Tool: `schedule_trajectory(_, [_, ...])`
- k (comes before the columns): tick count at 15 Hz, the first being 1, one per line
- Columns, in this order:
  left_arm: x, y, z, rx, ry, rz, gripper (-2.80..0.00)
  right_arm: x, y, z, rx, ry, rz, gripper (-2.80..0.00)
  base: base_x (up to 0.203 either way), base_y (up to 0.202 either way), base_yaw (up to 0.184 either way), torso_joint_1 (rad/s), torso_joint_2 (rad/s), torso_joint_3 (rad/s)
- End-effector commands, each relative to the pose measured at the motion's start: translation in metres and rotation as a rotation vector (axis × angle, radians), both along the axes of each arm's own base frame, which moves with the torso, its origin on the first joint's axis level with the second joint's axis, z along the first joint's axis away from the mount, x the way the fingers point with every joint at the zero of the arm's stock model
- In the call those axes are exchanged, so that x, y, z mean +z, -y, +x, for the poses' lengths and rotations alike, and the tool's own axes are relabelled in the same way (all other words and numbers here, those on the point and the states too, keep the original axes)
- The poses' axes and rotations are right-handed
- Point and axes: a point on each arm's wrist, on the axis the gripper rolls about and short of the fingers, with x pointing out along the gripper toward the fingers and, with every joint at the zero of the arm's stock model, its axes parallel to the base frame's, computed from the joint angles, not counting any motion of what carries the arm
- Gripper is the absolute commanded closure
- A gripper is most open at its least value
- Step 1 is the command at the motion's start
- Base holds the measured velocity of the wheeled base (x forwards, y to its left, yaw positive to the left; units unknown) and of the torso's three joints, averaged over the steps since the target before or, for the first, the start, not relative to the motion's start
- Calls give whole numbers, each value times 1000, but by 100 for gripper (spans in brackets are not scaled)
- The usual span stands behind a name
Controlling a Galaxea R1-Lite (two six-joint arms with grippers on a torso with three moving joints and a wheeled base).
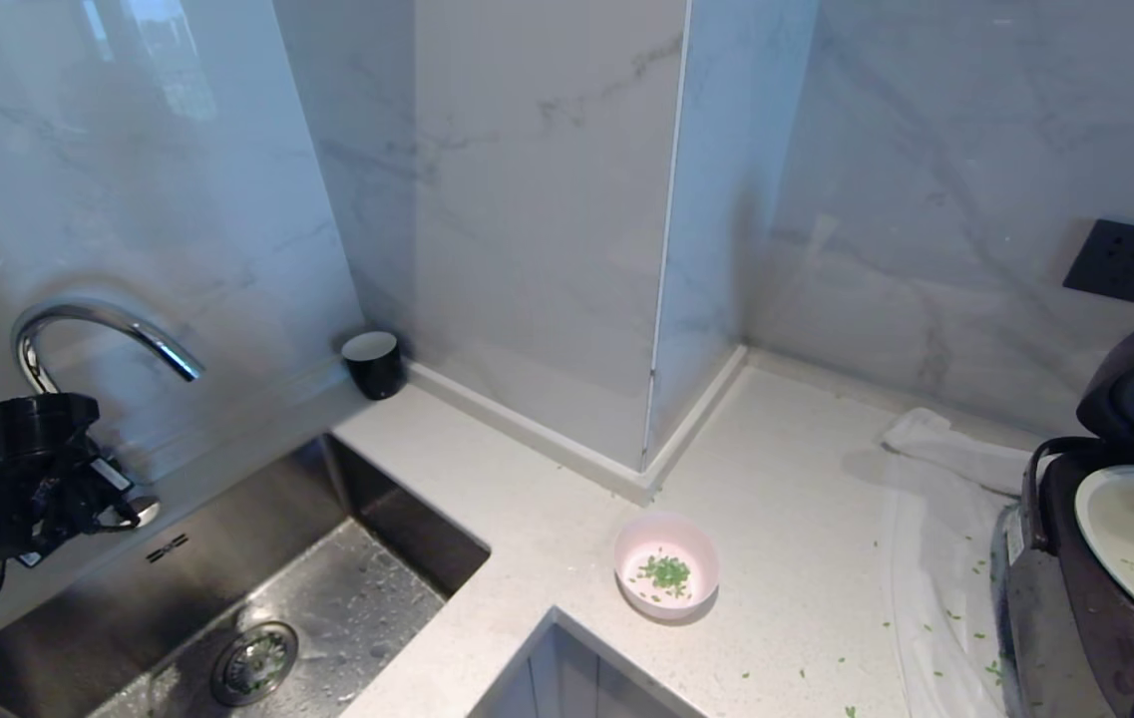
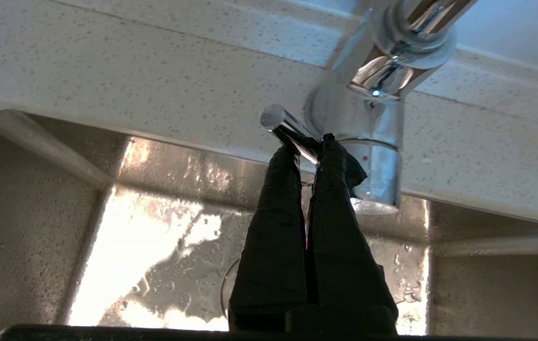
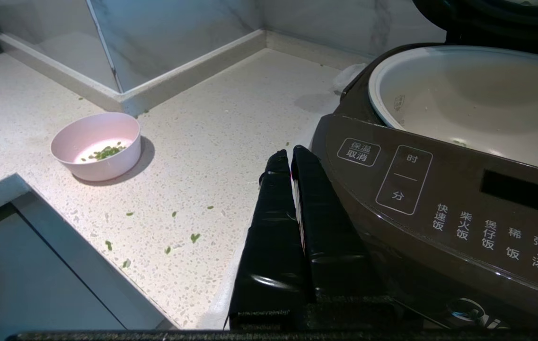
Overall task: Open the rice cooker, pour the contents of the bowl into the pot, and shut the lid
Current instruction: Turn on the tap
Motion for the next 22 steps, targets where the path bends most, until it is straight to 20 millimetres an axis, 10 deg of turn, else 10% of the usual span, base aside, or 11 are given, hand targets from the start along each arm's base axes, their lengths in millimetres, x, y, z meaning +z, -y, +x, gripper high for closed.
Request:
schedule_trajectory(1, [0, 0, 0, 2, 4, 0, 0, 0, 0, 0, 2, 0, 0, 0, 0, 0, 0, 0, 0, 0])
schedule_trajectory(12, [-2, 19, -3, -43, 14, 15, 0, 0, 0, 0, 2, 0, 0, 0, 0, 0, 0, 0, 0, 0])
schedule_trajectory(13, [-2, 17, -4, -39, 19, 16, -280, 0, 0, 0, 1, 0, 0, 0, 0, 0, 0, 0, 0, 0])
schedule_trajectory(22, [-23, -1, 8, -20, 84, 66, -280, 0, 0, 0, 2, 0, 0, 0, 0, 0, 0, 0, 0, 0])
